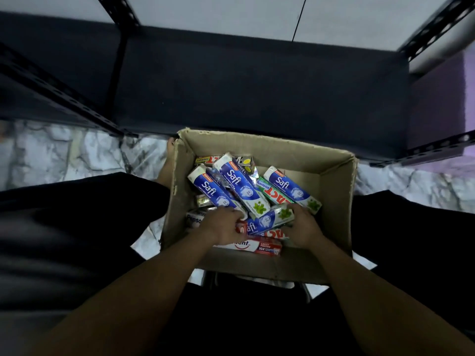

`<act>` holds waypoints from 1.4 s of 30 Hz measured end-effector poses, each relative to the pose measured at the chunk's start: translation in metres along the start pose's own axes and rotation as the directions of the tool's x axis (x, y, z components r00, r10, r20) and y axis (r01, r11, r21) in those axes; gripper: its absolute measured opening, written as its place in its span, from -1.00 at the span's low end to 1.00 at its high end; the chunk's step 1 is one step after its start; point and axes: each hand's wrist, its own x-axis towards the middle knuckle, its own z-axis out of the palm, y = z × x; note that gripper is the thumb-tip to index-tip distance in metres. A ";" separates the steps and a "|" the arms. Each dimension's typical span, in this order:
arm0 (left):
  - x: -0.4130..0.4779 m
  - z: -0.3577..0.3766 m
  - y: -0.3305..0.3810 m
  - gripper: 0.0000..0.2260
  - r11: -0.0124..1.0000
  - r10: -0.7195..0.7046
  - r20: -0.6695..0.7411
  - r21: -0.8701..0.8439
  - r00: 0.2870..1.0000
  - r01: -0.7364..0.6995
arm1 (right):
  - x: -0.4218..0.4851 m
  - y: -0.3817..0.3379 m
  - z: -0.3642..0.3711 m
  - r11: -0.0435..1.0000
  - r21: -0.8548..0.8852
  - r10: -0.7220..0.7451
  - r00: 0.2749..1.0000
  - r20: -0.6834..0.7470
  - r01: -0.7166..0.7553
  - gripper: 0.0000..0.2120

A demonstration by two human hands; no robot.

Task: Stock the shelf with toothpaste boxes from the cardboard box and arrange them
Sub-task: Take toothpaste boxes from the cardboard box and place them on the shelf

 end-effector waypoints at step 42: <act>-0.117 -0.077 0.018 -0.79 0.971 -0.162 -0.273 -0.214 0.948 0.104 | -0.093 -0.044 -0.082 0.862 -0.306 -0.439 0.897 -0.050 0.405 -0.66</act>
